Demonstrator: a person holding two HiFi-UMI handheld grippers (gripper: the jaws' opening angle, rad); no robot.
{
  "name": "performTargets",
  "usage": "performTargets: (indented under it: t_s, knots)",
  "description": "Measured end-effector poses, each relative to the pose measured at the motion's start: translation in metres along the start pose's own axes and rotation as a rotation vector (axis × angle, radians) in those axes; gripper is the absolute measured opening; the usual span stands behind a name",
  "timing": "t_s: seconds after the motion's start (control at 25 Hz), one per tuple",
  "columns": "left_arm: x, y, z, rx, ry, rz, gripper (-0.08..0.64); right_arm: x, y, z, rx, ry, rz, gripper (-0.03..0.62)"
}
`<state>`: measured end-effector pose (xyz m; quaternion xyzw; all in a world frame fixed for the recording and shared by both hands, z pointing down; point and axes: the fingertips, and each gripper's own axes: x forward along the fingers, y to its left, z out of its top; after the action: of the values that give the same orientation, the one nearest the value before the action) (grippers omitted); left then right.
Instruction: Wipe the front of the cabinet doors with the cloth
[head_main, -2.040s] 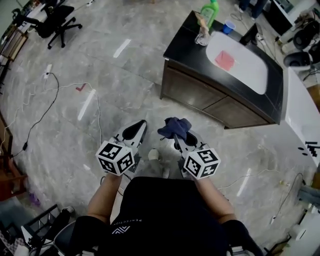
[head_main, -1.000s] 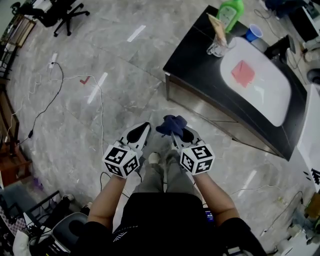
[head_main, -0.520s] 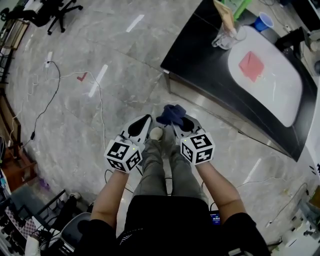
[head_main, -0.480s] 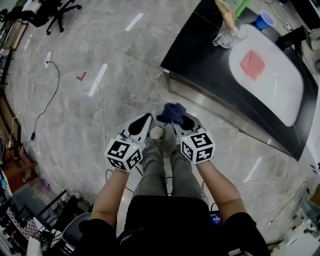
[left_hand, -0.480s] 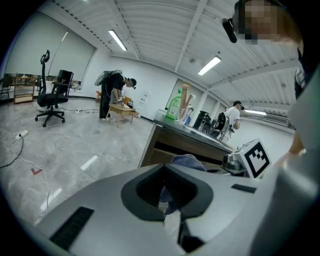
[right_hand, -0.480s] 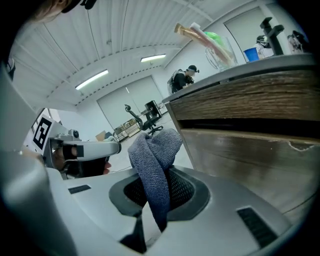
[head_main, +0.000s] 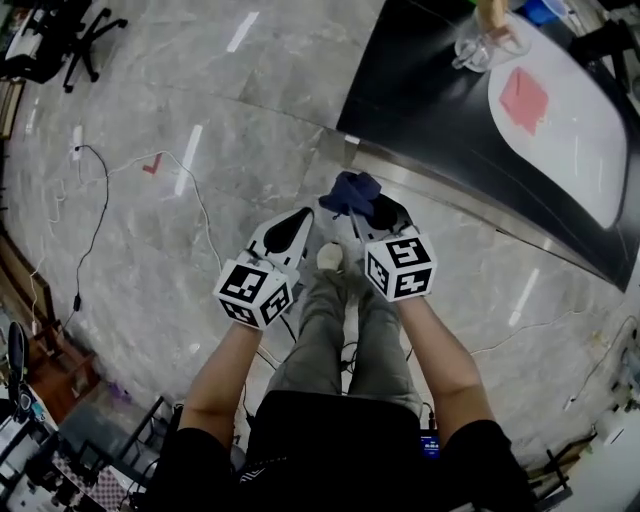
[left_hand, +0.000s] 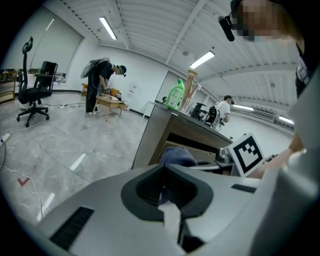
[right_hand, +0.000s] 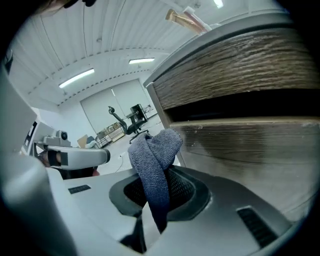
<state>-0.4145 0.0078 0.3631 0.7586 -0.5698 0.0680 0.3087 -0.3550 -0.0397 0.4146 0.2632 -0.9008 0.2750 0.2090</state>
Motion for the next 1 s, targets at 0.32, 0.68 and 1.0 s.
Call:
performTargets:
  t_s: [0.32,0.68,1.0]
  knots:
    - [0.016,0.022,-0.001,0.036,0.049,-0.057,0.009,0.022,-0.019,0.013,0.044,-0.055,-0.093,0.071]
    - [0.039,-0.002,0.002,0.048,0.036,-0.070,0.009,-0.006,-0.053,0.005,0.042,-0.072,-0.135,0.071]
    - [0.066,-0.064,-0.011,0.080,0.065,-0.134,0.009,-0.064,-0.099,-0.005,0.042,-0.095,-0.182,0.071]
